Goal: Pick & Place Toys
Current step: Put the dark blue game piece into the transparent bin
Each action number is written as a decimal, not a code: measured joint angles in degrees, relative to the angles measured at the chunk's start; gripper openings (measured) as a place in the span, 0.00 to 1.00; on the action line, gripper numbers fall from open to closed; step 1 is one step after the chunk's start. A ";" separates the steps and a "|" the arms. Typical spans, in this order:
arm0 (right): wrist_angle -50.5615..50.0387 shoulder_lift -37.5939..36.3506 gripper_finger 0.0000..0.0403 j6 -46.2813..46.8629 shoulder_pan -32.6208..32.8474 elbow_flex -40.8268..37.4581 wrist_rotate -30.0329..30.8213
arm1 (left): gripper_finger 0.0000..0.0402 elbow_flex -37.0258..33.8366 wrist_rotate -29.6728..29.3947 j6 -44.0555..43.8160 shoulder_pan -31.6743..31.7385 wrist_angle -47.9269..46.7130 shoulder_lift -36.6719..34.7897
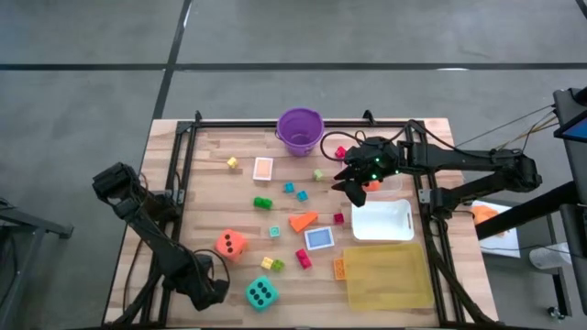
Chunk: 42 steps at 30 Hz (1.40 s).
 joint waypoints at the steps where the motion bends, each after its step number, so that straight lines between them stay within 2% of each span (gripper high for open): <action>1: 0.00 0.00 0.44 0.02 0.00 0.00 0.00 | 0.40 0.00 -0.03 0.53 0.00 0.00 0.00; 6: 0.02 -0.01 0.44 0.04 0.00 0.00 0.00 | 0.33 0.00 -0.11 2.53 0.00 0.00 -0.04; 18: 0.09 -0.02 0.44 0.69 0.00 0.00 -0.09 | 0.32 0.13 -2.21 2.69 0.00 0.09 -0.37; 24: 1.38 -0.02 0.44 -0.54 -0.02 0.00 -2.74 | 0.32 0.42 -10.78 2.20 0.04 0.31 -4.62; 27: 4.60 -0.02 0.44 -0.71 0.22 0.00 -4.96 | 0.32 0.39 -14.85 2.14 0.03 -0.03 -7.69; 33: 12.23 -0.07 0.44 -0.81 1.65 0.28 -5.20 | 0.32 0.39 -24.63 2.49 0.02 -0.01 -14.40; 39: 20.76 -0.15 0.44 0.00 1.95 1.26 -5.16 | 0.32 0.39 -39.42 8.35 2.07 0.79 -22.14; 42: 23.64 -0.17 0.44 0.46 1.95 1.94 -4.48 | 0.32 0.39 -42.99 15.55 6.49 1.53 -25.76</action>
